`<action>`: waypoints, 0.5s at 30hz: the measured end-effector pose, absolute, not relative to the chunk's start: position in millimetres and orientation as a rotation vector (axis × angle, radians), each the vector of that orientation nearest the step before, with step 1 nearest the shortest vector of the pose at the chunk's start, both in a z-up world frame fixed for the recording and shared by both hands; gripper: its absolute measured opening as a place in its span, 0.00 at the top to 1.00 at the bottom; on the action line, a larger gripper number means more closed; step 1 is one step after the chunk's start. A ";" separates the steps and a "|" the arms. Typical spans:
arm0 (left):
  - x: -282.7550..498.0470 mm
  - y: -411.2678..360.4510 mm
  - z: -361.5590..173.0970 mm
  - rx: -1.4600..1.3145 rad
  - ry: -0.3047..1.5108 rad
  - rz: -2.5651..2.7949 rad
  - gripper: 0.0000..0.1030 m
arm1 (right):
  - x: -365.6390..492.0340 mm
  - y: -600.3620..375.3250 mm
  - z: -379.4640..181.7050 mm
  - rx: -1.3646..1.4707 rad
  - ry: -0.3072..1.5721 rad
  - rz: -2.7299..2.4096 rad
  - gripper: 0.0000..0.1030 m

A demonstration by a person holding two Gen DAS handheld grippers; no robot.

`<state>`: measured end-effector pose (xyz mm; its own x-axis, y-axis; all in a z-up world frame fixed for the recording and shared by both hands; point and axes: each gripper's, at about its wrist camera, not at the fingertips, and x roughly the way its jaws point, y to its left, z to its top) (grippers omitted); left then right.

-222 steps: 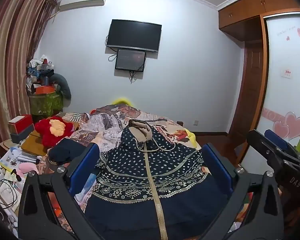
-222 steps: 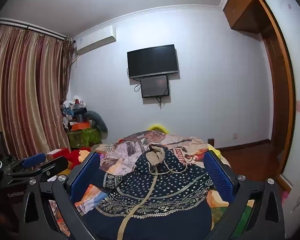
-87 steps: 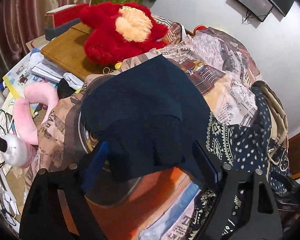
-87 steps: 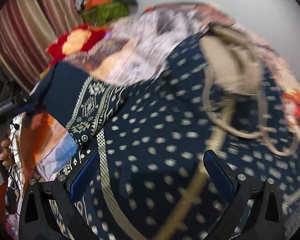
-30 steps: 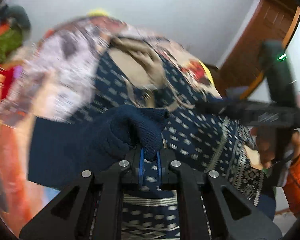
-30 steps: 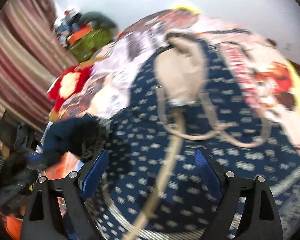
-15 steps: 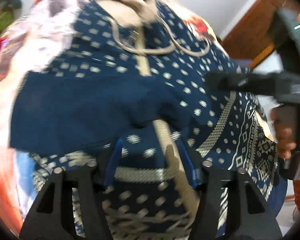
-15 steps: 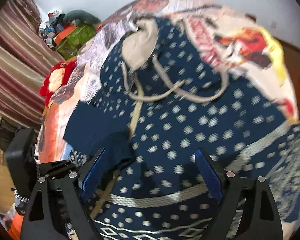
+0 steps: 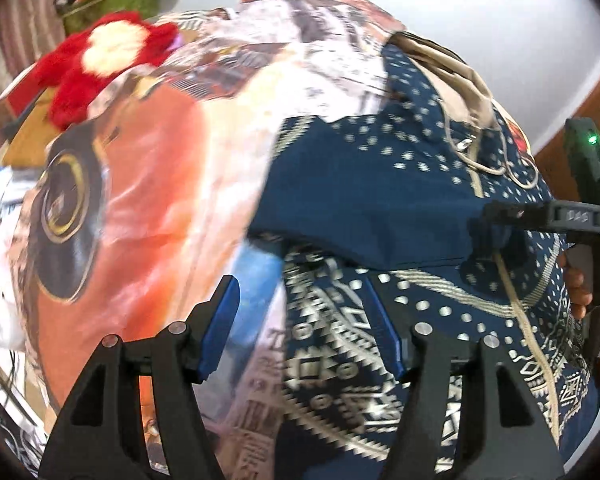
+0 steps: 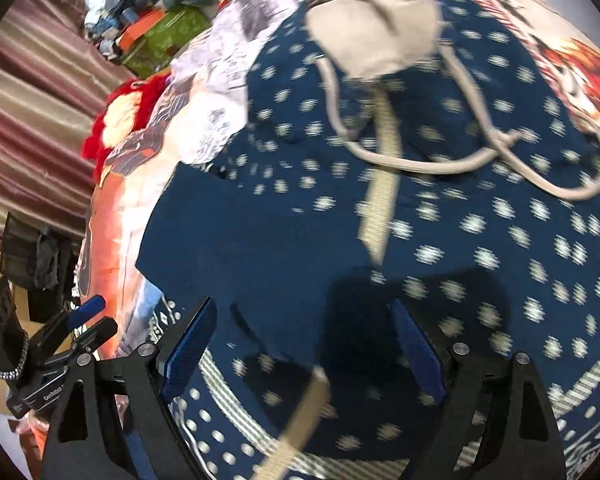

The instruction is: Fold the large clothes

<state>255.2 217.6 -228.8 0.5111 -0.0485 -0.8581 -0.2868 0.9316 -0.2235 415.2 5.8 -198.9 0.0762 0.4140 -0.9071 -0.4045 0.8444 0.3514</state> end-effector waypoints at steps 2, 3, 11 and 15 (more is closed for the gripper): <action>249.4 226.7 -234.2 -0.392 1.031 0.161 0.39 | 414.2 21.6 -208.0 -0.042 1.374 0.605 0.15; 250.2 228.0 -235.9 -0.401 1.032 0.163 0.39 | 412.1 30.0 -216.2 -0.089 1.377 0.588 0.15; 253.5 236.6 -252.8 -0.397 1.059 0.200 0.39 | 377.8 66.9 -228.1 -0.433 1.234 0.593 0.42; 254.0 236.4 -258.4 -0.427 1.068 0.201 0.39 | 381.1 61.6 -225.1 -0.374 1.244 0.611 0.59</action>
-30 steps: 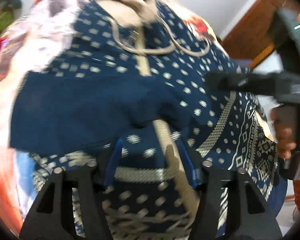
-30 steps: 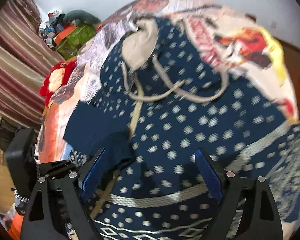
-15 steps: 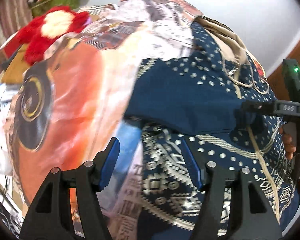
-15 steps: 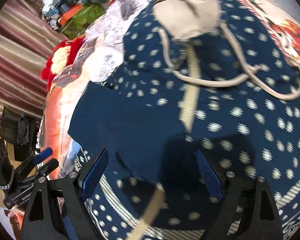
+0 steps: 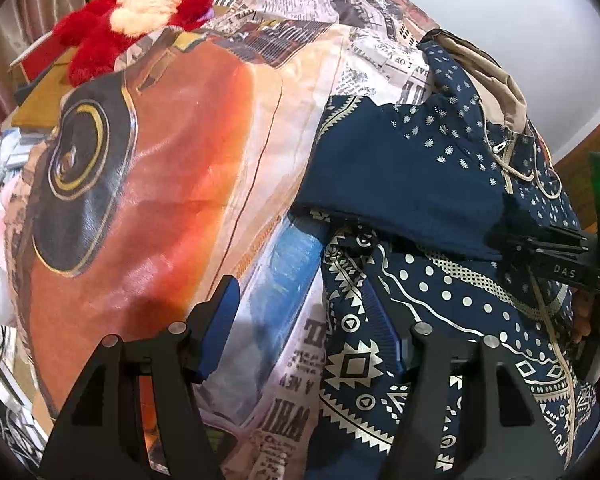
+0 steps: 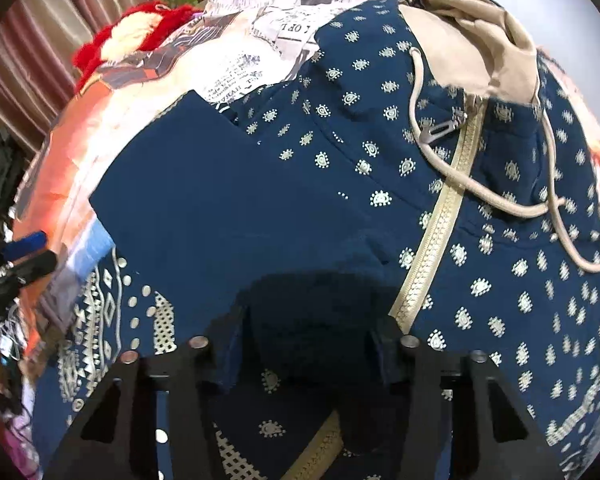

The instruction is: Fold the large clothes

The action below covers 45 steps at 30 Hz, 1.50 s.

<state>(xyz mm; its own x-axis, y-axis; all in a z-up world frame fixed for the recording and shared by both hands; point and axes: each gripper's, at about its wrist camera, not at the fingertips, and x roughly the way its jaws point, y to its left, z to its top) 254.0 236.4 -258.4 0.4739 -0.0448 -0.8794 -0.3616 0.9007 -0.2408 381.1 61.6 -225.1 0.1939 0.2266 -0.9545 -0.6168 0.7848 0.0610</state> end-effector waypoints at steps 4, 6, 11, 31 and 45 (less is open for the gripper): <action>254.2 234.3 -258.3 -0.414 1.075 0.207 0.39 | 382.7 53.5 -217.4 -0.330 1.230 0.606 0.70; 255.7 233.5 -256.3 -0.408 1.075 0.209 0.39 | 384.8 44.6 -212.3 -0.312 1.215 0.593 0.70; 266.4 225.6 -256.9 -0.392 1.094 0.199 0.39 | 392.4 6.2 -192.6 -0.264 1.181 0.532 0.70; 310.5 164.6 -277.6 -0.230 1.196 0.130 0.39 | 401.1 -139.2 -170.9 -0.140 1.182 0.329 0.28; 329.3 146.9 -215.5 -0.179 1.088 0.109 0.39 | 393.8 -229.2 -114.0 0.116 1.072 0.219 0.26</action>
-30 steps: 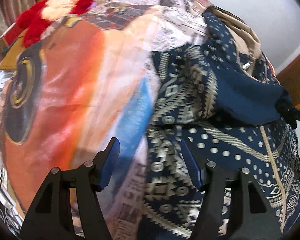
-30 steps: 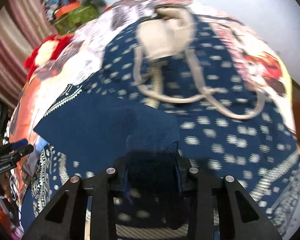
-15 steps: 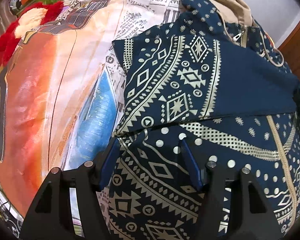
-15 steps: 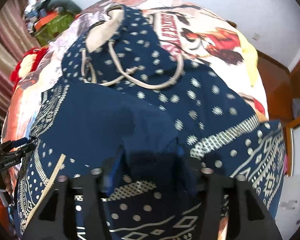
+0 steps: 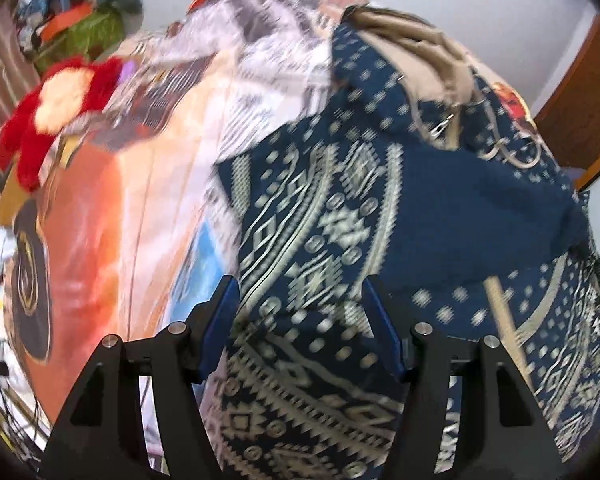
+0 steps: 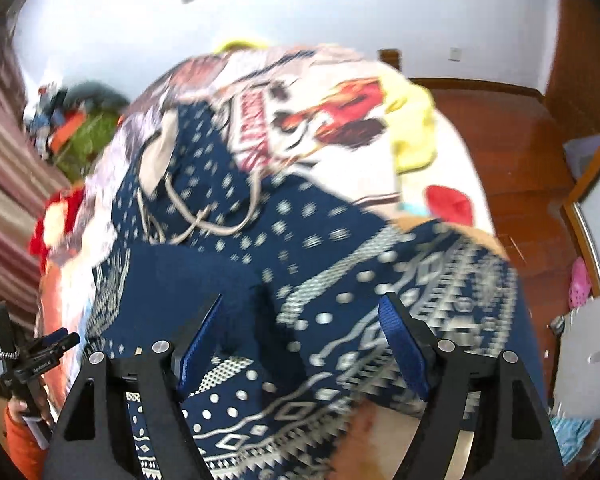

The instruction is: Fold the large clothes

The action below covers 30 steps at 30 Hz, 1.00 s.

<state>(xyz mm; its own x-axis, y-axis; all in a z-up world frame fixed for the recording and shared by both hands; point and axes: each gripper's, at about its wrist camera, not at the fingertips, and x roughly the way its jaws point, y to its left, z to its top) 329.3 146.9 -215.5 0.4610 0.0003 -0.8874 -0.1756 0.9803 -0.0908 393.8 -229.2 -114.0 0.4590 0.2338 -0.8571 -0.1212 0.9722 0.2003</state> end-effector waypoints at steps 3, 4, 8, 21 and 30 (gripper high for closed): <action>346.0 130.5 -217.8 -0.178 1.090 0.072 0.33 | 388.9 -252.1 -104.4 0.132 1.058 0.183 0.25; 353.6 127.0 -220.3 -0.177 1.099 0.063 0.33 | 386.1 -259.0 -102.9 0.128 1.056 0.167 0.22; 372.4 114.8 -249.9 -0.173 1.181 0.079 0.33 | 373.7 -265.2 -111.7 0.086 1.090 0.180 0.13; 370.4 120.7 -274.9 -0.211 1.187 0.091 0.21 | 381.4 -164.2 -180.1 -0.412 1.101 0.269 0.13; 367.8 117.5 -276.4 -0.208 1.170 0.092 0.20 | 417.8 -213.7 -153.1 -0.307 0.981 0.008 0.13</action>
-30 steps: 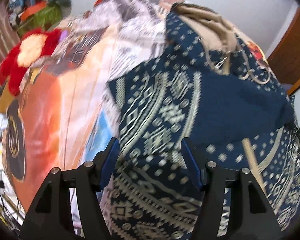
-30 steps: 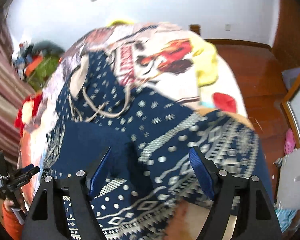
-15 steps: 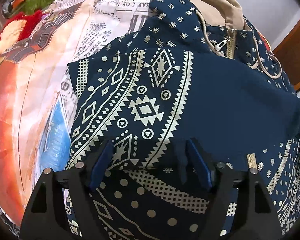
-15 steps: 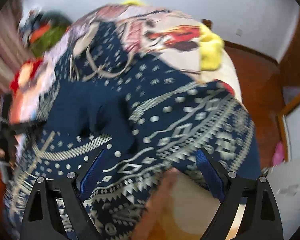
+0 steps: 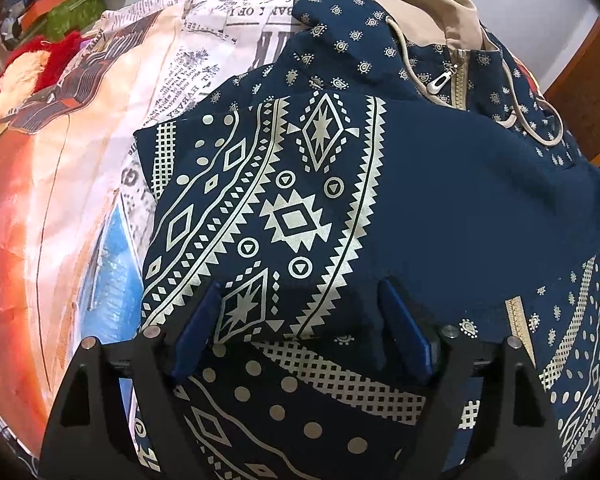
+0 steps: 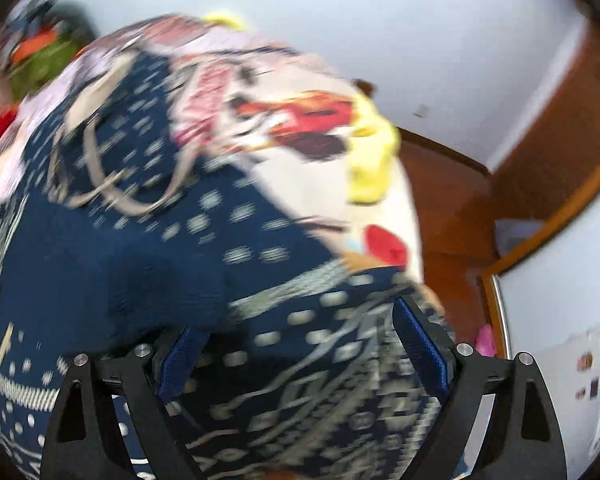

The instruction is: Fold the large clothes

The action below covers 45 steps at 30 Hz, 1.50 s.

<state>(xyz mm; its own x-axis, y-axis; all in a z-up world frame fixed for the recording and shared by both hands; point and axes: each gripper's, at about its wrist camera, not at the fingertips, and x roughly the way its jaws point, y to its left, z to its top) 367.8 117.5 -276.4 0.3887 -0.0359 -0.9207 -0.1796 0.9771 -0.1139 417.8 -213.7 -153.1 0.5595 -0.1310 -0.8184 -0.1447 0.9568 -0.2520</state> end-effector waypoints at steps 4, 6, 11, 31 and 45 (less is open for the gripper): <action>368.4 118.5 -274.9 -0.193 1.172 0.102 0.20 | 416.3 -248.7 -137.2 -0.219 0.981 -0.041 0.13; 368.5 117.3 -271.6 -0.190 1.180 0.110 0.20 | 408.9 -269.2 -126.8 -0.151 0.984 -0.046 0.13; 368.2 110.8 -255.8 -0.201 1.191 0.101 0.21 | 380.5 -317.1 -108.8 0.053 1.013 -0.006 0.12; 390.8 22.1 -244.5 -0.046 1.158 -0.036 0.21 | 312.3 -439.7 -206.3 0.948 1.212 -0.076 0.05; 388.7 26.8 -248.8 -0.099 1.153 -0.040 0.21 | 359.2 -434.6 -207.7 0.713 1.120 -0.214 0.61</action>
